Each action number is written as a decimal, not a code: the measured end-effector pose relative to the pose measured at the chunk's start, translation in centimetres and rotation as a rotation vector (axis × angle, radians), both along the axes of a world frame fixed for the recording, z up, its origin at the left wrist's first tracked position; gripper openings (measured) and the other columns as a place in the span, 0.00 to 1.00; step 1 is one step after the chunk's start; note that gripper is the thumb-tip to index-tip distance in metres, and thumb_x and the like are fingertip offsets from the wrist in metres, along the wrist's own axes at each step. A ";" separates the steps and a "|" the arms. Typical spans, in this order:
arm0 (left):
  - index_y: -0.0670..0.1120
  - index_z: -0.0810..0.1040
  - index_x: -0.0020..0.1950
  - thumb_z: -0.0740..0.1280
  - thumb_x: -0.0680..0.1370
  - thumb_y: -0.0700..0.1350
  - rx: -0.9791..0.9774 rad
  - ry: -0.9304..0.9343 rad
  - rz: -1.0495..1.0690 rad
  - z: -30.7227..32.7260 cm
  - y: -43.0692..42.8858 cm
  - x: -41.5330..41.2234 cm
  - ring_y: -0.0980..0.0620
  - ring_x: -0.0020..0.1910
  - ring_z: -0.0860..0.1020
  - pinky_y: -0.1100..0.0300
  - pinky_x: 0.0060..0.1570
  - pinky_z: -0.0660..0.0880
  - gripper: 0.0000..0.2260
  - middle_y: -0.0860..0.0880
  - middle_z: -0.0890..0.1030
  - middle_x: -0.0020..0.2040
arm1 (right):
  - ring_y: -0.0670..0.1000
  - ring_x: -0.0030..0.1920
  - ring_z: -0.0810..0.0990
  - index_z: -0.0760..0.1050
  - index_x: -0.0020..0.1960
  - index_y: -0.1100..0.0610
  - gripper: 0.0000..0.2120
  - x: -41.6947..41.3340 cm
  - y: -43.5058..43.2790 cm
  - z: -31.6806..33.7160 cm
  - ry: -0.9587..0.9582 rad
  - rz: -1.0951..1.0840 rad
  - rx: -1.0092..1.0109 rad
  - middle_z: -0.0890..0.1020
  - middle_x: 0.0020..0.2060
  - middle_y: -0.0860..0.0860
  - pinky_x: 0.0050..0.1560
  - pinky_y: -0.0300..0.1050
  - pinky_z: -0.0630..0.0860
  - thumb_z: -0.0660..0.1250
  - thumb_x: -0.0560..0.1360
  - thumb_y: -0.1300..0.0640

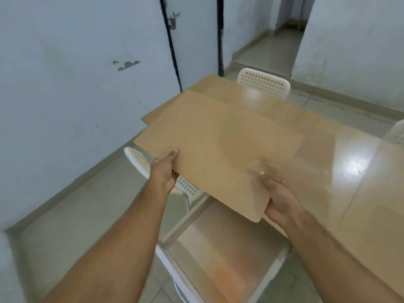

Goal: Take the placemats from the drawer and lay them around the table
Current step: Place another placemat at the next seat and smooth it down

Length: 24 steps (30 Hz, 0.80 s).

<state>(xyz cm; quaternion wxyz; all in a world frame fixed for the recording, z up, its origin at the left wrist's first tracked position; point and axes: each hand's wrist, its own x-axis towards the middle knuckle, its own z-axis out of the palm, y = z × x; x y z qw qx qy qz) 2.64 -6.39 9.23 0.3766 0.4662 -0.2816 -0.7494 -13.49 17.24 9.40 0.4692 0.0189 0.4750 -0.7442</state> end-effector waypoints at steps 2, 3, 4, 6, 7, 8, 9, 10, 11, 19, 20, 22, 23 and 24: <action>0.42 0.76 0.67 0.73 0.76 0.36 -0.037 0.025 0.017 1.0 -2.5 3.0 0.47 0.49 0.85 0.56 0.37 0.82 0.20 0.43 0.84 0.57 | 0.60 0.62 0.80 0.74 0.70 0.59 0.20 2.6 -2.8 0.8 0.042 -0.004 -0.040 0.82 0.61 0.60 0.59 0.58 0.79 0.66 0.78 0.61; 0.42 0.76 0.67 0.72 0.76 0.35 -0.053 0.026 0.016 1.4 -4.0 4.5 0.48 0.48 0.85 0.56 0.36 0.82 0.20 0.43 0.84 0.57 | 0.60 0.63 0.80 0.75 0.70 0.57 0.20 4.0 -4.4 1.1 0.058 -0.008 -0.063 0.82 0.61 0.60 0.61 0.59 0.78 0.66 0.78 0.62; 0.42 0.76 0.68 0.72 0.77 0.35 -0.061 0.035 0.011 1.5 -5.5 5.9 0.49 0.48 0.85 0.56 0.36 0.82 0.20 0.43 0.84 0.57 | 0.60 0.62 0.80 0.76 0.69 0.55 0.20 5.5 -5.9 1.4 0.073 -0.012 -0.085 0.82 0.61 0.60 0.61 0.59 0.77 0.65 0.77 0.63; 0.42 0.76 0.67 0.70 0.78 0.35 -0.072 0.056 -0.002 1.4 -8.5 8.9 0.50 0.46 0.85 0.56 0.36 0.82 0.18 0.43 0.84 0.57 | 0.60 0.62 0.80 0.76 0.69 0.53 0.22 8.8 -9.0 1.5 0.096 -0.027 -0.117 0.81 0.62 0.61 0.61 0.58 0.77 0.66 0.76 0.62; 0.43 0.77 0.66 0.69 0.78 0.35 -0.072 0.060 -0.009 1.4 -9.9 10.2 0.52 0.44 0.85 0.57 0.35 0.82 0.16 0.44 0.84 0.56 | 0.60 0.63 0.80 0.76 0.70 0.53 0.23 10.5 -10.4 1.4 0.096 -0.044 -0.126 0.81 0.63 0.61 0.61 0.58 0.77 0.66 0.75 0.62; 0.44 0.77 0.64 0.69 0.79 0.35 -0.064 0.063 -0.016 1.3 -11.2 11.4 0.53 0.42 0.85 0.57 0.34 0.81 0.15 0.45 0.84 0.54 | 0.59 0.63 0.80 0.75 0.70 0.53 0.23 12.0 -11.9 1.3 0.093 -0.063 -0.128 0.80 0.63 0.60 0.60 0.57 0.78 0.66 0.75 0.62; 0.45 0.78 0.64 0.69 0.79 0.35 -0.049 0.064 -0.017 1.2 -12.3 12.6 0.54 0.39 0.85 0.57 0.32 0.81 0.14 0.46 0.84 0.52 | 0.59 0.63 0.80 0.76 0.69 0.53 0.22 13.5 -13.1 1.1 0.093 -0.080 -0.117 0.81 0.63 0.60 0.58 0.55 0.80 0.66 0.76 0.62; 0.44 0.78 0.64 0.69 0.79 0.35 -0.028 0.066 -0.011 1.0 -13.4 13.8 0.54 0.38 0.85 0.58 0.31 0.81 0.14 0.46 0.84 0.51 | 0.58 0.61 0.81 0.77 0.68 0.53 0.20 15.0 -14.2 1.0 0.093 -0.092 -0.097 0.82 0.62 0.59 0.55 0.54 0.81 0.66 0.77 0.62; 0.44 0.78 0.64 0.69 0.79 0.36 -0.007 0.065 -0.009 0.7 -14.4 15.0 0.54 0.37 0.85 0.58 0.31 0.81 0.14 0.46 0.84 0.50 | 0.56 0.58 0.83 0.79 0.65 0.52 0.18 16.3 -15.3 1.0 0.087 -0.105 -0.076 0.83 0.60 0.58 0.52 0.53 0.82 0.65 0.78 0.62; 0.43 0.77 0.67 0.68 0.80 0.37 0.072 0.042 -0.138 -0.4 -23.1 18.4 0.49 0.45 0.83 0.55 0.35 0.83 0.15 0.43 0.84 0.57 | 0.53 0.46 0.87 0.79 0.60 0.53 0.12 20.8 -22.9 1.4 0.094 -0.210 0.022 0.87 0.50 0.53 0.43 0.52 0.84 0.65 0.80 0.63; 0.43 0.77 0.66 0.68 0.80 0.36 0.081 0.039 -0.145 -0.6 -24.2 18.3 0.49 0.45 0.83 0.56 0.34 0.82 0.15 0.43 0.84 0.56 | 0.52 0.45 0.87 0.79 0.61 0.54 0.12 20.8 -23.9 1.4 0.093 -0.221 0.035 0.87 0.48 0.53 0.40 0.51 0.84 0.65 0.80 0.63; 0.42 0.78 0.66 0.69 0.79 0.36 0.094 0.027 -0.167 -0.8 -26.3 17.9 0.49 0.44 0.84 0.56 0.33 0.82 0.15 0.44 0.85 0.52 | 0.52 0.43 0.87 0.79 0.62 0.56 0.12 20.5 -25.9 1.1 0.086 -0.249 0.047 0.87 0.47 0.53 0.37 0.49 0.83 0.65 0.79 0.63; 0.41 0.78 0.65 0.69 0.79 0.36 0.093 0.018 -0.182 -0.9 -27.3 17.7 0.49 0.44 0.84 0.56 0.34 0.82 0.15 0.45 0.85 0.50 | 0.52 0.42 0.87 0.79 0.62 0.56 0.12 20.1 -26.9 0.9 0.081 -0.267 0.049 0.87 0.46 0.53 0.36 0.48 0.83 0.65 0.79 0.63; 0.41 0.78 0.65 0.69 0.79 0.36 0.093 0.009 -0.195 -1.1 -28.4 17.2 0.49 0.43 0.84 0.56 0.36 0.82 0.15 0.45 0.85 0.50 | 0.52 0.41 0.87 0.79 0.61 0.56 0.12 19.7 -27.9 0.8 0.076 -0.284 0.056 0.87 0.45 0.53 0.35 0.47 0.82 0.66 0.79 0.63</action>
